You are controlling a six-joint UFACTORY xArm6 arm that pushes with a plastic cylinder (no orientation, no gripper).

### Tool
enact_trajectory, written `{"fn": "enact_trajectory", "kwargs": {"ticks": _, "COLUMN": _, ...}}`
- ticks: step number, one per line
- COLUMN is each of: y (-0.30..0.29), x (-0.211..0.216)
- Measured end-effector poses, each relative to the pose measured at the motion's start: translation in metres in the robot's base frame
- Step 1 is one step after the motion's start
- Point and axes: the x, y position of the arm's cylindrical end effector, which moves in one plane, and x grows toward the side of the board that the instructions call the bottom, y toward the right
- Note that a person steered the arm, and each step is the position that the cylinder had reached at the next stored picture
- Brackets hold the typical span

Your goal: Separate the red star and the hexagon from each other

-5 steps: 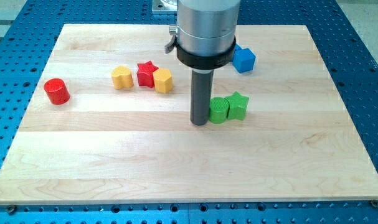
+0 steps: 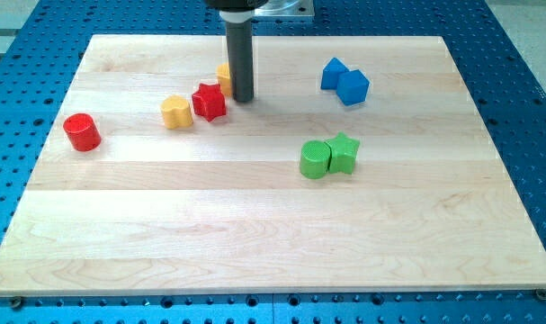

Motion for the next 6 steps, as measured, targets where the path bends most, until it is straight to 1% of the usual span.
{"fn": "enact_trajectory", "kwargs": {"ticks": 1, "y": -0.023, "x": -0.015}}
{"fn": "enact_trajectory", "kwargs": {"ticks": 2, "y": -0.043, "x": -0.009}}
{"fn": "enact_trajectory", "kwargs": {"ticks": 3, "y": -0.044, "x": 0.014}}
{"fn": "enact_trajectory", "kwargs": {"ticks": 5, "y": -0.072, "x": 0.083}}
{"fn": "enact_trajectory", "kwargs": {"ticks": 6, "y": -0.085, "x": 0.104}}
